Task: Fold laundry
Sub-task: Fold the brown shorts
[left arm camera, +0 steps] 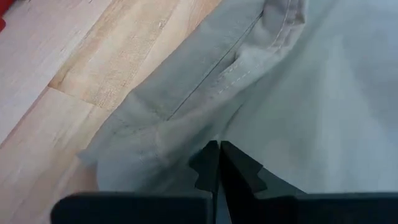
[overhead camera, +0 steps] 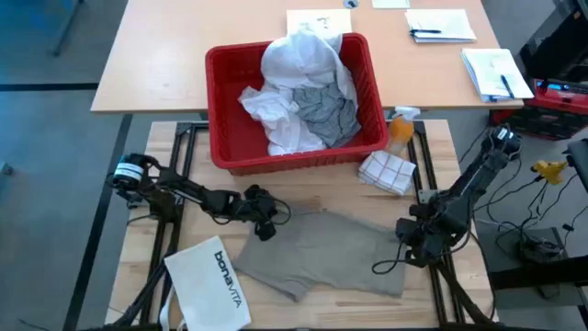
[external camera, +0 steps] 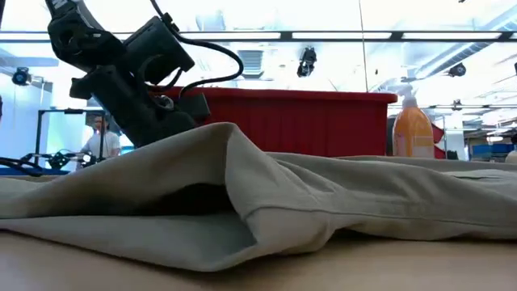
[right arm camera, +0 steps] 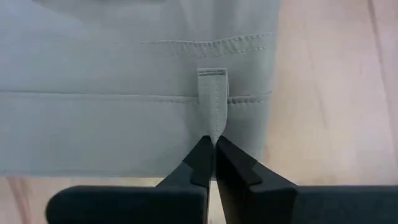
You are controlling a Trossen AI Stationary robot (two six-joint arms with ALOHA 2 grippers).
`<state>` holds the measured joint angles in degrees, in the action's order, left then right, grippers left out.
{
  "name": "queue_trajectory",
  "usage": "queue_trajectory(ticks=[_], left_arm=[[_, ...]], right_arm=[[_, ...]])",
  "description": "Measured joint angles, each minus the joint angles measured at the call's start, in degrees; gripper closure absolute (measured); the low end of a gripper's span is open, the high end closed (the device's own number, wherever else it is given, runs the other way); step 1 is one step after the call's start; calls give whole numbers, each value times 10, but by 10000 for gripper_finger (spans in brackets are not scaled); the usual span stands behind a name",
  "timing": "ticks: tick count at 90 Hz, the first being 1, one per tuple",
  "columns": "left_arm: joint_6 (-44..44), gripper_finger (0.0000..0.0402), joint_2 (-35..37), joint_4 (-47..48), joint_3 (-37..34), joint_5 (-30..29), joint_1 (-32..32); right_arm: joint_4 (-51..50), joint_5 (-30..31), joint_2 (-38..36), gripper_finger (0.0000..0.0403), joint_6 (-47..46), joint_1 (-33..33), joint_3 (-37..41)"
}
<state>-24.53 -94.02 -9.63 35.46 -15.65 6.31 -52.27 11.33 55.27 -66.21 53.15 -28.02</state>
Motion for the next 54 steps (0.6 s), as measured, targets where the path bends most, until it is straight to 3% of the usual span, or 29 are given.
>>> queue_trajectory(ticks=[16,35,54], left_arm=[[7,402,24,1,5,-6,2],[16,402,40,24,11,-62,-7],[17,402,44,42,11,-63,-13]], right_arm=[[0,16,0,403,-16,0,0],[1,28,0,403,-17,0,0],[1,35,0,403,-15,0,2]])
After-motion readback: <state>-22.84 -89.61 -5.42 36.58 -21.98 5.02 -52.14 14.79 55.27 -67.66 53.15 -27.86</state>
